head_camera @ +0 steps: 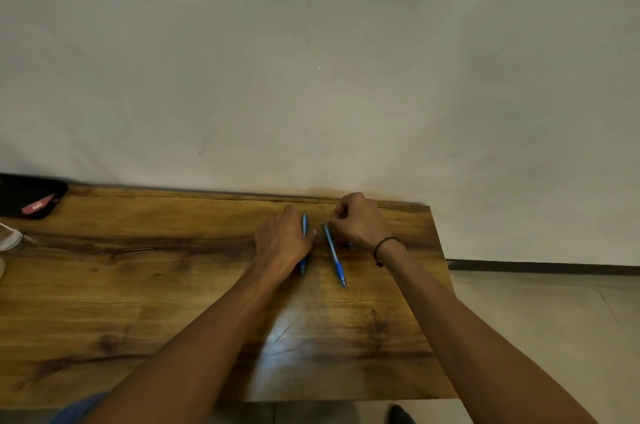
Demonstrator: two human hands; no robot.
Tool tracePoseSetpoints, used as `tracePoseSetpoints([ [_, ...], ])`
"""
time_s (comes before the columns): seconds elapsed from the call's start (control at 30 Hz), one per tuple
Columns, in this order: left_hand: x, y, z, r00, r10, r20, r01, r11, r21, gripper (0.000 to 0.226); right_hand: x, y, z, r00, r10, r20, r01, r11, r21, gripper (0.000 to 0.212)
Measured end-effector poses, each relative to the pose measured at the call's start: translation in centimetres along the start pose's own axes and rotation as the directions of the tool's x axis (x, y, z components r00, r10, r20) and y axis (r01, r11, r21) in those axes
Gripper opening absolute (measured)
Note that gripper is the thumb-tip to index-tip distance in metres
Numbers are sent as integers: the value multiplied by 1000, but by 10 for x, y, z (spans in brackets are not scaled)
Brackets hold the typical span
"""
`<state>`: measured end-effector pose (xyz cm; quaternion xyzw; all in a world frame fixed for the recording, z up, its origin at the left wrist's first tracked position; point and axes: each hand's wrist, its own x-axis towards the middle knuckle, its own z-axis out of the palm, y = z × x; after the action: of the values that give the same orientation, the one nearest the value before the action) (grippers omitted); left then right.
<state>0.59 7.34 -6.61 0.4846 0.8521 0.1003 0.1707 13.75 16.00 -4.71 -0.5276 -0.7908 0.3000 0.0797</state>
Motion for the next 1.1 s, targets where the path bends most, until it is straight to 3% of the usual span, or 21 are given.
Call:
tracePoseSetpoints([
  [0.23,1,-10,5,1000,29,2,-29,998,64,42,2,-1,6,986,164,22,-162,985,-64,17],
  [0.53,2,-14,3,998,52,30,-52,998,-19,32,5,0,20,984,175,26,-172,982,-83,15],
  [0.63,3,-14,-3,997,74,26,-72,996,-55,29,5,0,22,986,164,25,-164,986,-12,10],
  [0.73,3,-15,-8,994,97,39,-94,991,-92,28,6,-6,19,979,204,5,-200,956,212,10],
  [0.8,2,-17,-10,991,127,47,-121,986,-119,24,6,-10,14,960,277,37,-264,858,441,16],
  [0.93,1,-20,-13,974,223,49,-215,968,-132,17,2,-18,3,920,344,186,-351,515,782,6],
  [1.03,0,-21,-15,958,285,32,-280,953,-115,17,-1,-25,-5,925,297,238,-334,336,881,2],
  [1.1,0,-21,-17,951,308,29,-302,944,-131,16,-3,-29,-8,936,256,243,-315,299,901,2],
])
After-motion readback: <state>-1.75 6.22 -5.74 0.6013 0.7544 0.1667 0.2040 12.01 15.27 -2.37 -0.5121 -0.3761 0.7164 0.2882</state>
